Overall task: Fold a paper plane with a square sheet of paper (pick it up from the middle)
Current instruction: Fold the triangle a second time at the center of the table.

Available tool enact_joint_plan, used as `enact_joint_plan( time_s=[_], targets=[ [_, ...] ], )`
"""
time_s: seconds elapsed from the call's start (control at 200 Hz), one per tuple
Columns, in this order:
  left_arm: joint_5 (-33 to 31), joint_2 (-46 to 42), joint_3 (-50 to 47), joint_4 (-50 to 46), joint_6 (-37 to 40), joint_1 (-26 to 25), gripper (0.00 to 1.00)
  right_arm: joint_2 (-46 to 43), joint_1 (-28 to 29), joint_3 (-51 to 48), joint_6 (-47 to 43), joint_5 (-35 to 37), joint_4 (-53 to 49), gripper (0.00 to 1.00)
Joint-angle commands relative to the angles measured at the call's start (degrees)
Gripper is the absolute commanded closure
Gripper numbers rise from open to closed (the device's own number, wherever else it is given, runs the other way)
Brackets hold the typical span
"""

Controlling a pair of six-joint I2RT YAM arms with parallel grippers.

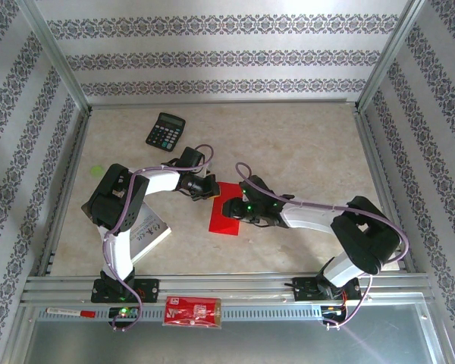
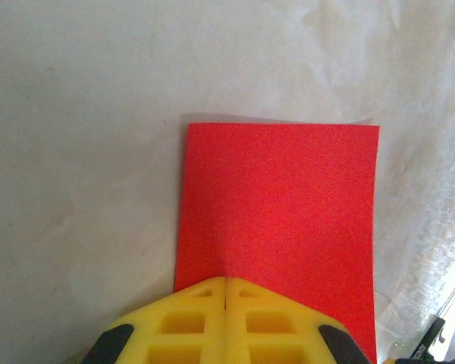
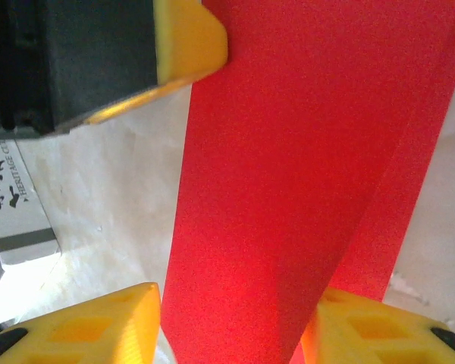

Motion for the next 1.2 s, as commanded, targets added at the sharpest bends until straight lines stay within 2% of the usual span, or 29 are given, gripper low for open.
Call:
enact_joint_plan(
  time_s=[0.0,0.195,0.385,0.675,0.874,0.984,1.064,1.194],
  targets=[
    [-0.83,0.17,-1.39,-3.43,1.29,0.37,1.00,1.59,-1.08,2.38,-2.50,-1.29,0.67,0.49],
    [-0.82,0.17,-1.22,-3.49,1.29,0.44,1.00,5.29,-3.42,4.92,0.42,-1.94,-0.83,0.56],
    [-0.80,0.30,-0.95,-3.84,1.49,0.39,1.00,6.61,-4.98,5.21,2.36,-1.59,-0.49,0.73],
    [-0.11,-0.89,-0.47,-3.15,0.77,0.30,1.00,6.13,-6.03,5.08,4.03,-3.19,-0.33,0.91],
    [2.96,-6.81,-3.64,5.71,-0.13,0.44,0.73,5.10,-8.17,5.42,3.45,-6.30,-2.70,0.98],
    [2.18,-13.22,-10.28,14.19,-0.18,-0.18,0.61,3.94,-9.27,5.07,4.10,-8.43,-3.18,0.98],
    [-2.01,-19.65,-16.61,19.25,1.62,-2.49,0.47,3.35,-10.15,5.00,5.10,-9.48,-4.12,0.98],
    [-12.86,-29.62,-22.97,18.14,9.64,-10.80,0.34,2.35,-11.44,4.50,7.94,-11.25,-4.77,0.98]
  ],
)
